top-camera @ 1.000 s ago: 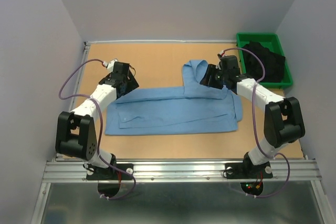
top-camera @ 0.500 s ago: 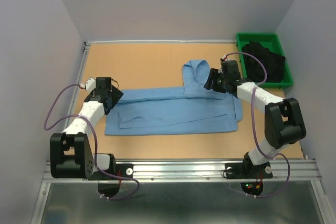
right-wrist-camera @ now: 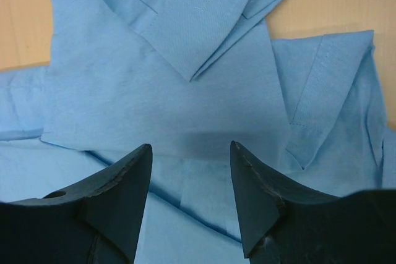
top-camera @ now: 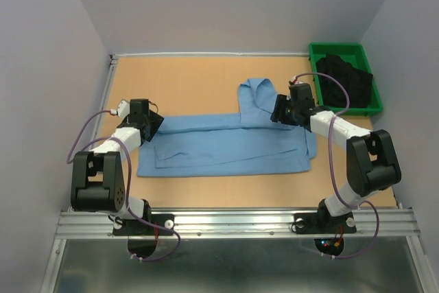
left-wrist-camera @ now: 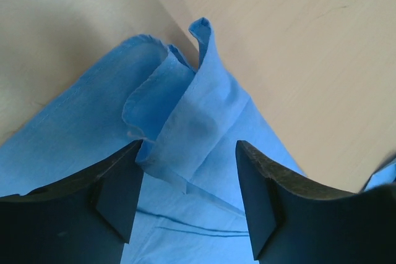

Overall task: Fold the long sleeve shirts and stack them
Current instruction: Fold the shirt

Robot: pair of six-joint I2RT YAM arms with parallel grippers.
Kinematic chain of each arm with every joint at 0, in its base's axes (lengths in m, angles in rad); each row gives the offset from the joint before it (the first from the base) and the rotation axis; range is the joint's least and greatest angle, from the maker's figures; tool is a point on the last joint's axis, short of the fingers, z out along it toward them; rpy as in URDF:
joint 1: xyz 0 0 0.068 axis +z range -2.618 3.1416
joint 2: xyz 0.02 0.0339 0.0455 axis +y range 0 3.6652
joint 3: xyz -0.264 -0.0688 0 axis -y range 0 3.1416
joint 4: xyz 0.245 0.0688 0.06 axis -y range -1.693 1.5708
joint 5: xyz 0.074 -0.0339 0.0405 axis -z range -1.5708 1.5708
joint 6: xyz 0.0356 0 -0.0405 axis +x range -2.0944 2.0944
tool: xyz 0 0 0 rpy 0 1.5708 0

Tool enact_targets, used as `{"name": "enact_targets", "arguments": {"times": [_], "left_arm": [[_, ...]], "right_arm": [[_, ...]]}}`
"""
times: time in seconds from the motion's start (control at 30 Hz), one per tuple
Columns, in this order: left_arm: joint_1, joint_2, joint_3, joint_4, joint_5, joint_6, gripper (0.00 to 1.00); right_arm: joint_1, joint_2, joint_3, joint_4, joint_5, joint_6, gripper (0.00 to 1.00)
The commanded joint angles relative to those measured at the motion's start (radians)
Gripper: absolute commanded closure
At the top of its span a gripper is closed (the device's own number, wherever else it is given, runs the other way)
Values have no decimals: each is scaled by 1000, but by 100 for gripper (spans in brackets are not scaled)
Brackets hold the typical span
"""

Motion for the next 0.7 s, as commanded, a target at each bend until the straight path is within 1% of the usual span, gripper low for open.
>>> {"name": "enact_targets", "arguments": {"times": [0.0,0.07,0.13,0.17,0.23,0.27,0.37,0.4,0.53,0.63,0.67], "left_arm": [[8,35,23,86,-23,-5,39],[6,41,35,115,-20,23,47],[8,38,37,133,-23,40,51],[9,35,37,156,-23,58,56],[18,24,29,173,-23,67,58],[23,18,21,199,-21,72,61],[32,-2,-23,262,-1,80,65],[60,-5,-43,271,9,80,65],[71,-28,-77,280,32,72,65],[72,-56,-101,238,10,38,65],[74,-53,-103,174,-3,26,65]], "right_arm": [[-7,-6,-23,39,55,-16,43],[-10,4,-30,45,64,-13,44],[-13,14,-35,48,70,-12,45],[-15,24,-38,53,73,-13,46],[-19,34,-50,57,80,-9,46],[-21,43,-56,62,80,-5,47],[-29,55,-87,69,83,8,47],[-32,60,-95,74,83,16,47],[-38,64,-122,77,84,30,48],[-39,54,-135,76,89,41,48],[-42,54,-136,76,87,44,48]]}}
